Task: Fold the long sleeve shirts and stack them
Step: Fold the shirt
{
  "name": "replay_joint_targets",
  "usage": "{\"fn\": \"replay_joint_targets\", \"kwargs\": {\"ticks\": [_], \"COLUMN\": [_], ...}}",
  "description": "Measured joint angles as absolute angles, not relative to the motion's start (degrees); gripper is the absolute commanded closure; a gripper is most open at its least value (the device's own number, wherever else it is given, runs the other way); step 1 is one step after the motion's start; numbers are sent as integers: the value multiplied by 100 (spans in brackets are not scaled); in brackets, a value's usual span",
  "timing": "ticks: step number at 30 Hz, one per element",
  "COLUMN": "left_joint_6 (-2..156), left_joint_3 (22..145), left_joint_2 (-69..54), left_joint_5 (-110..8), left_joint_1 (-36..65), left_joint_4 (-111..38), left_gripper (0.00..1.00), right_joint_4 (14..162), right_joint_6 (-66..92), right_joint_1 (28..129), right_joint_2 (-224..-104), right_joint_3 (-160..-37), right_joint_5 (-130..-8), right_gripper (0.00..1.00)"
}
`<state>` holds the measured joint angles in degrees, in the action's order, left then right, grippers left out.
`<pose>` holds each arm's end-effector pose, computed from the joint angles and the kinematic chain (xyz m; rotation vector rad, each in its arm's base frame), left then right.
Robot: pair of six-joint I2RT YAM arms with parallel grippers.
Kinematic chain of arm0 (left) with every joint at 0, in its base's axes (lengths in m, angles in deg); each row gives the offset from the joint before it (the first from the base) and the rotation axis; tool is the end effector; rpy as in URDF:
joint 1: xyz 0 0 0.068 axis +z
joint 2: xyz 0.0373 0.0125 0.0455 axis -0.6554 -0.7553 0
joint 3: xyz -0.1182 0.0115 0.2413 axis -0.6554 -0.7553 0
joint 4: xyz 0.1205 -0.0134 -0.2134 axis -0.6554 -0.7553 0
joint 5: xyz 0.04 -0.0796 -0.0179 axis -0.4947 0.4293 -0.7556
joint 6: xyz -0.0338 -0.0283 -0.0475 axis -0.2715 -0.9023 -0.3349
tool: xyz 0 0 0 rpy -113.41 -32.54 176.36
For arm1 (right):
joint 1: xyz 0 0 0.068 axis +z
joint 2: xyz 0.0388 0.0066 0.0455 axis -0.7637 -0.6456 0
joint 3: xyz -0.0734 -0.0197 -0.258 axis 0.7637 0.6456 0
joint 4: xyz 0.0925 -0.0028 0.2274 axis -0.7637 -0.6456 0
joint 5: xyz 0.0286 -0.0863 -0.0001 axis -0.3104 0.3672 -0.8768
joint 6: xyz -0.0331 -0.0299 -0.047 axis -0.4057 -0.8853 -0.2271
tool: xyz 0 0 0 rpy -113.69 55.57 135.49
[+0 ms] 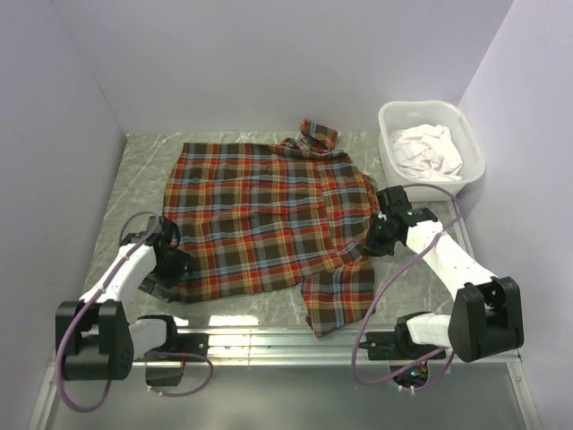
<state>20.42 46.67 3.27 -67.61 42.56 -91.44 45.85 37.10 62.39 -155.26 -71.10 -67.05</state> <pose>0.1532 0.0117 0.1649 -1.6896 2.4190 0.0742 0.2160 0.0531 0.2084 0.4143 2.7535 0.3274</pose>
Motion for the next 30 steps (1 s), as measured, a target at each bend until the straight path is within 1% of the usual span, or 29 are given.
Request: {"fn": "replay_joint_targets", "kwargs": {"ticks": [5, 12, 16, 23, 27, 30], "left_joint_6": [1670, 1181, 1041, 1098, 1303, 1491], "left_joint_3": [4504, 4423, 4410, 4766, 4914, 5151], "left_joint_2": [39, 32, 12, -545, -750, -1008], "left_joint_5": [-6567, -6549, -6621, -6713, -6838, -6980], "left_joint_1": [3733, 3434, 3410, 3541, 3978, 4166], "left_joint_4": [-8938, -8967, -8962, -8951, -8744, -8726], "left_gripper": [14, 13, 25, 28, 27, 22], "right_joint_4": [4760, 4824, 4904, 4985, 5025, 5051], "right_joint_6": [3710, 3691, 3691, 3691, 3693, 3704], "right_joint_1": [6239, 6239, 6239, 6239, 6239, 6239], "right_joint_2": [-15552, -15578, -15578, -15578, -15578, -15576], "right_joint_3": [-7014, -6950, -6920, -6828, -6791, -6740], "right_joint_5": [-6803, -6882, -6912, -6982, -6989, -7048], "right_gripper": [100, 100, 100, 100, 100, 100]}}
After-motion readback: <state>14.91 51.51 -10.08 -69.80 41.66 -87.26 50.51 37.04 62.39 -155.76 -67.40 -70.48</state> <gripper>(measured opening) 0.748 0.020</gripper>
